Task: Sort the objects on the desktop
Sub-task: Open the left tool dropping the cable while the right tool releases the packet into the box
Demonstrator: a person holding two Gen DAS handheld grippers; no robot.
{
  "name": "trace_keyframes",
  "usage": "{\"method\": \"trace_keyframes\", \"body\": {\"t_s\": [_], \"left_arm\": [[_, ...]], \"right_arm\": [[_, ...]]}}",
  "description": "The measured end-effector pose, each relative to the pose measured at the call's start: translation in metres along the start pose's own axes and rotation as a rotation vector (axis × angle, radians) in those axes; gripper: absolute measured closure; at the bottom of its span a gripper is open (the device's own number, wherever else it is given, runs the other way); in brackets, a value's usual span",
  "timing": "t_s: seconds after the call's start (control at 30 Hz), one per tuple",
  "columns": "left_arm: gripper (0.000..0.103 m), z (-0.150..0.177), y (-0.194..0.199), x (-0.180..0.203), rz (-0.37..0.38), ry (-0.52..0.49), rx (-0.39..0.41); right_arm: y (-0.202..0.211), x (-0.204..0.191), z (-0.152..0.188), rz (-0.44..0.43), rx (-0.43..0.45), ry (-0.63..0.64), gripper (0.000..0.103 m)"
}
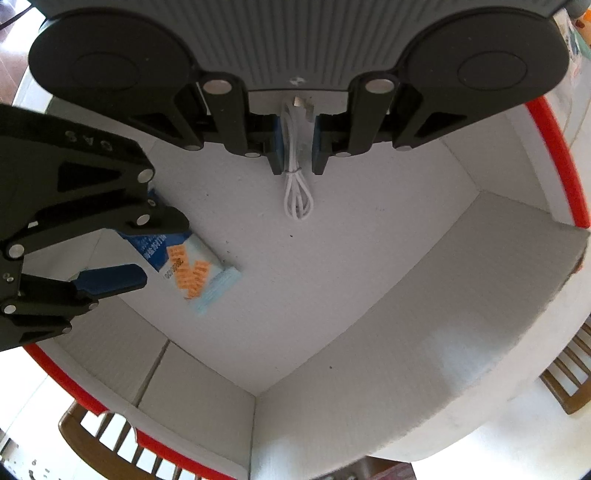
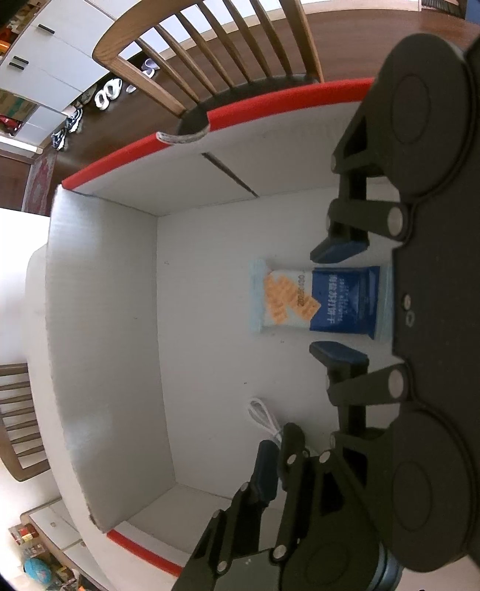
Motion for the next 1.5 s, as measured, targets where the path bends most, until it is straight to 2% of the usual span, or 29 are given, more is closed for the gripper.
{"method": "trace_keyframes", "body": {"t_s": [0.33,0.63,0.7,0.73,0.83,0.97,1.03,1.07,1.2,1.5], "left_arm": [[0.089,0.001,0.043,-0.008,0.035,0.039,0.093],[0.089,-0.006,0.053,0.006,0.028,0.054,0.190],[0.089,-0.004,0.065,0.006,0.030,0.056,0.211],[0.089,-0.003,0.070,0.006,0.032,0.056,0.223],[0.087,-0.003,0.078,0.007,0.034,0.063,0.252],[0.072,0.001,0.084,0.007,0.030,0.073,0.295],[0.062,0.003,0.088,0.006,0.030,0.079,0.308],[0.053,0.004,0.090,0.006,0.026,0.080,0.316],[0.038,0.007,0.100,0.006,0.015,0.086,0.346],[0.015,0.020,0.119,0.002,-0.003,0.104,0.389]], "right_arm": [[0.029,0.012,0.001,-0.033,0.048,-0.040,0.055],[0.055,0.006,-0.002,-0.049,0.105,-0.044,0.055],[0.060,0.004,-0.002,-0.058,0.115,-0.045,0.055],[0.064,0.003,-0.002,-0.060,0.124,-0.043,0.053],[0.073,0.000,-0.004,-0.066,0.156,-0.034,0.038],[0.080,-0.004,-0.005,-0.072,0.182,-0.031,0.038],[0.083,-0.004,-0.006,-0.067,0.194,-0.031,0.035],[0.084,-0.005,-0.005,-0.065,0.198,-0.033,0.034],[0.087,-0.004,-0.006,-0.067,0.212,-0.048,0.033],[0.103,-0.010,-0.007,-0.079,0.263,-0.059,0.020]]}}
Point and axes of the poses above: each gripper's, at about its wrist camera, not at the fingertips, and y roughly against the way its jaws point, x to its right, z to its underside, the point moved 6 cm from there along -y, roughly the way its jaws point, and after that the axes turned 10 degrees about x, right-handed, at the moved point
